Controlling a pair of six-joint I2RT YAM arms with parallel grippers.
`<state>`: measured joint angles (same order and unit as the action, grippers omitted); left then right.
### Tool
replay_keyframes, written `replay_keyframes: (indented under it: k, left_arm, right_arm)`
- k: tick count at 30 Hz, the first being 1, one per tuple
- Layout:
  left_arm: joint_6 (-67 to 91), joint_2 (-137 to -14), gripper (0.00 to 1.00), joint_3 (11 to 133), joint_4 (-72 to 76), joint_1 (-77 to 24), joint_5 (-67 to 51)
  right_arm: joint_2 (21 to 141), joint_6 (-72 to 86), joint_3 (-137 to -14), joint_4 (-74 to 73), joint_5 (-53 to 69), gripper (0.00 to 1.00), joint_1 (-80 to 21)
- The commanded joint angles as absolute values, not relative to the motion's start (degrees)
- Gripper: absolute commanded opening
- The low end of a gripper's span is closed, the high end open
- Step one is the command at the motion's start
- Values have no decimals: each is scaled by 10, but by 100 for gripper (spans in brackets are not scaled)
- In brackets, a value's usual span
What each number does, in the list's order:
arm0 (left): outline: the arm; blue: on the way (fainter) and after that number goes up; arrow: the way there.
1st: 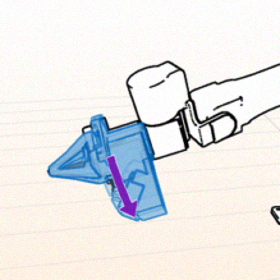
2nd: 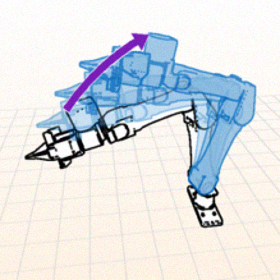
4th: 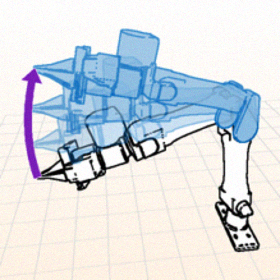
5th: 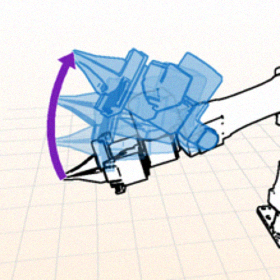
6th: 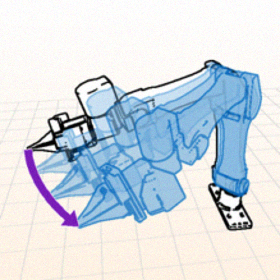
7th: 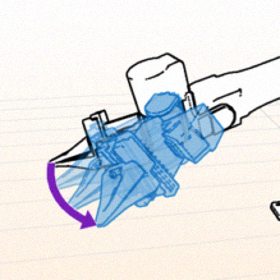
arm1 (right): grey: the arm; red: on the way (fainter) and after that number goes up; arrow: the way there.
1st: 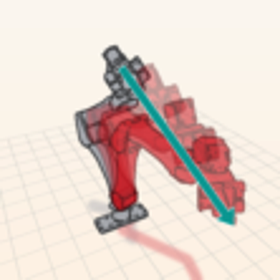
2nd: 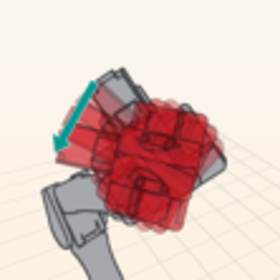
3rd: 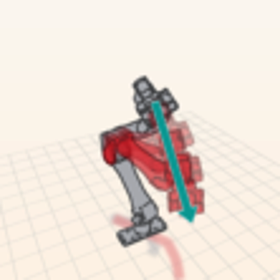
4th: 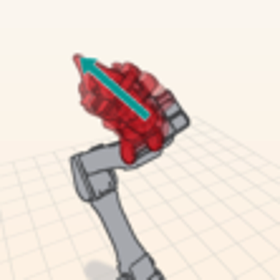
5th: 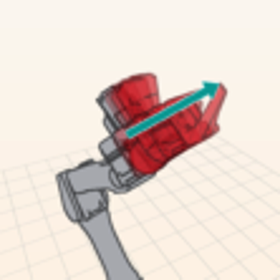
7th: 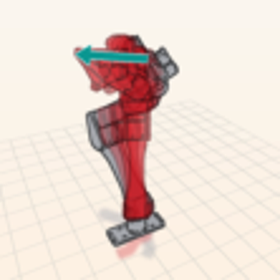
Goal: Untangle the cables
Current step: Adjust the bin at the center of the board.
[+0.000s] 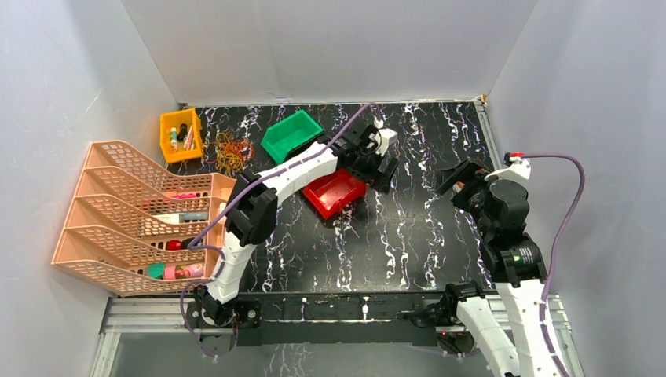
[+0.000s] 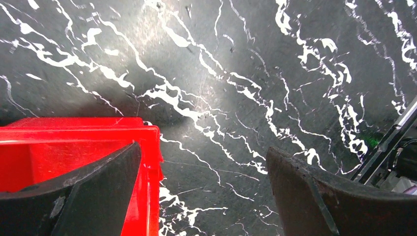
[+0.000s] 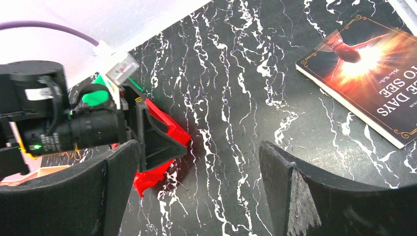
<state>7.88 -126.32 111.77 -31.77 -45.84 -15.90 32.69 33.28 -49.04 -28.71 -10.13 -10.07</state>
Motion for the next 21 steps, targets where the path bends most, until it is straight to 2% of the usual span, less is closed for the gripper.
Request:
replay_keyframes:
  k: [1,12,21]
  left_arm:
    - [68,-1199,99,1152,-345,-456,-159]
    - [51,-1110,98,1078,-326,-308,-142]
    - [-4,-1173,98,1135,-325,-209,-131]
  right_arm:
    - [332,344,-489,-266,-122,98,-98]
    - [343,357,-453,-256,-112,98,-97]
    - [384,295,-449,-252,2,98,-98]
